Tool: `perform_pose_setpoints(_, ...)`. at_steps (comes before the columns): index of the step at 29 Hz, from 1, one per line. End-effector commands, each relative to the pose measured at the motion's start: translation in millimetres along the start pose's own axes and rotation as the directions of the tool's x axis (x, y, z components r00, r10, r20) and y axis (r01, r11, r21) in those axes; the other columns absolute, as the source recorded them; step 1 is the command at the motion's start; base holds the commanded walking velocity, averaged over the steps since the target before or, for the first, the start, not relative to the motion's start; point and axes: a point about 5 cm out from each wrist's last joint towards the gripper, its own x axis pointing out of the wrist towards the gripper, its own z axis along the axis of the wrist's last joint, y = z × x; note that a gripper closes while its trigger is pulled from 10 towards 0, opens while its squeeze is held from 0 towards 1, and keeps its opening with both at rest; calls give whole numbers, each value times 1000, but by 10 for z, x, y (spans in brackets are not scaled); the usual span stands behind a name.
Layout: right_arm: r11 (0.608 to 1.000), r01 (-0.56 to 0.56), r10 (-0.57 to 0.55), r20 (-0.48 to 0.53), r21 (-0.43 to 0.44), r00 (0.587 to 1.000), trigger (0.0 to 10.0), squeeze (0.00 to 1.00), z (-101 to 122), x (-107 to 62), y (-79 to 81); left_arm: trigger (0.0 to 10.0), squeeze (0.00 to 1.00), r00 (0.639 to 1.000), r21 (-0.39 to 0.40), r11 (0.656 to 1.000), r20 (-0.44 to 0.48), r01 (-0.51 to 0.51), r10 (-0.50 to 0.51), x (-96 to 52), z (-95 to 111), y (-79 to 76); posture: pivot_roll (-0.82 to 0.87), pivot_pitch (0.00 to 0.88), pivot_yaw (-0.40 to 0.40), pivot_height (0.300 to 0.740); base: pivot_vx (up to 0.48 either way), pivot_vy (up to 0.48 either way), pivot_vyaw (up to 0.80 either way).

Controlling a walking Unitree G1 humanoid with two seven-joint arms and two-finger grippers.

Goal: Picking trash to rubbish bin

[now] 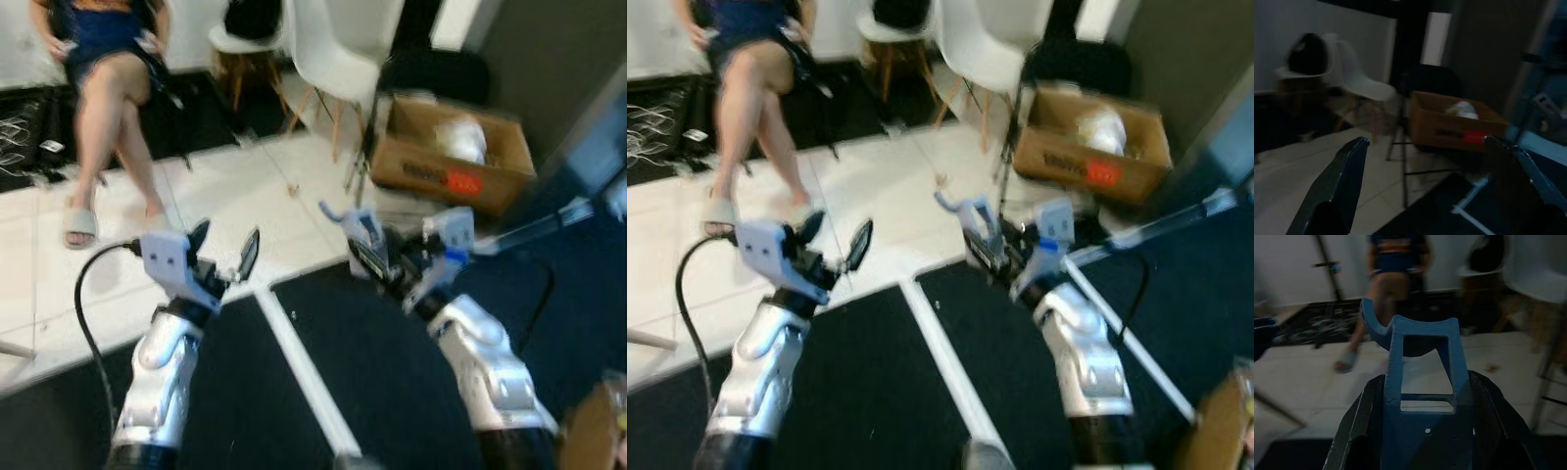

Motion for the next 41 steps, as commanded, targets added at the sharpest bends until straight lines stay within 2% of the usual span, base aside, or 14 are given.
perform_pose_setpoints(1, 1000, 14, -14, 2, 2, 1000, 10000, 0, -1, -23, -32, 10000, 0, 1000, -12, 1000, -12, 7, -7, -11, -22, -10, 1, 0, -36, 740, 0, 0, -800)
perform_pose_setpoints(31, 1000, 23, -23, 18, -16, 1000, 10000, 0, 42, -16, -40, 10000, 0, 1000, -18, 999, 1, 28, -28, 2, 14, -29, 1, 0, -35, 740, 0, 0, -800)
perform_pose_setpoints(41, 999, 15, -14, 28, -39, 999, 10000, 0, 72, -8, -17, 10000, 0, 998, -31, 998, 4, 58, -57, 5, 20, -46, 1, 0, -34, 740, 90, 0, -51)
